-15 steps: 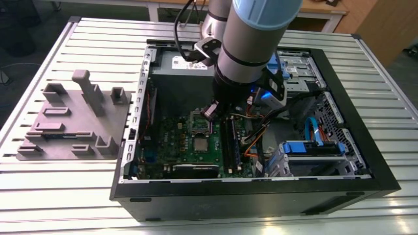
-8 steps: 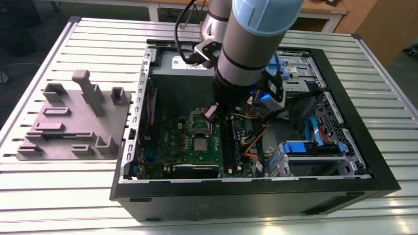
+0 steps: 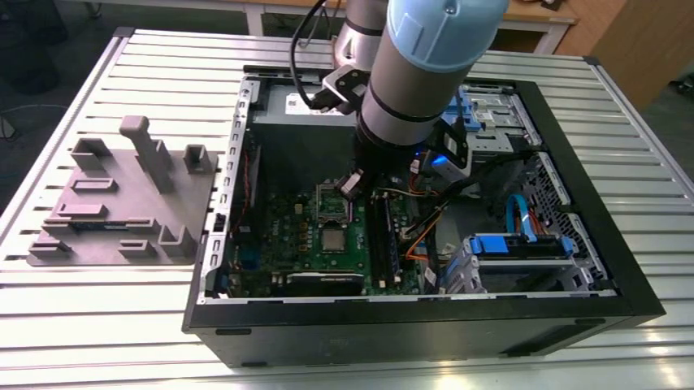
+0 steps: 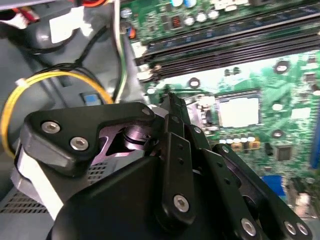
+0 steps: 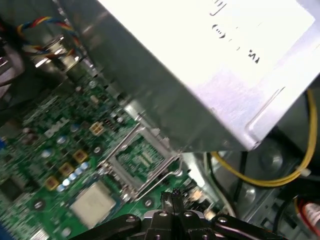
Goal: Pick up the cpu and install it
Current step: 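Close the cpu cover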
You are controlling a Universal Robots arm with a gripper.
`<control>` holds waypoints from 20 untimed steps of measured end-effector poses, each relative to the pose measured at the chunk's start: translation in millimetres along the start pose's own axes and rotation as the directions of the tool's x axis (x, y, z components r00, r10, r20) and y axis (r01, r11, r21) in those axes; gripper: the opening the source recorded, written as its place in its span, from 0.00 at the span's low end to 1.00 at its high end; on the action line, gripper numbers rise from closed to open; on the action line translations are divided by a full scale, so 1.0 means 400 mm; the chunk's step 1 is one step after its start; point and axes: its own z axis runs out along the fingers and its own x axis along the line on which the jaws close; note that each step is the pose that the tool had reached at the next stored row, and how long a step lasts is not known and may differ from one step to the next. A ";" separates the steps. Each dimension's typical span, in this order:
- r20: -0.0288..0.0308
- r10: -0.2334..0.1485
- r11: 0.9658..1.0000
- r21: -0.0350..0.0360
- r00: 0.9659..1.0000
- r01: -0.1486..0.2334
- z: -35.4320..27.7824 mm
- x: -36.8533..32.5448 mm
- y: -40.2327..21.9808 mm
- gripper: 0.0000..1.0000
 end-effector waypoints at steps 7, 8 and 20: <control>0.006 0.000 1.000 -0.006 1.000 0.000 0.010 -0.004 0.000 0.10; 0.006 0.000 1.000 -0.006 1.000 0.000 0.010 -0.004 0.000 0.10; 0.019 -0.002 1.000 -0.020 1.000 0.003 0.011 -0.004 -0.001 0.10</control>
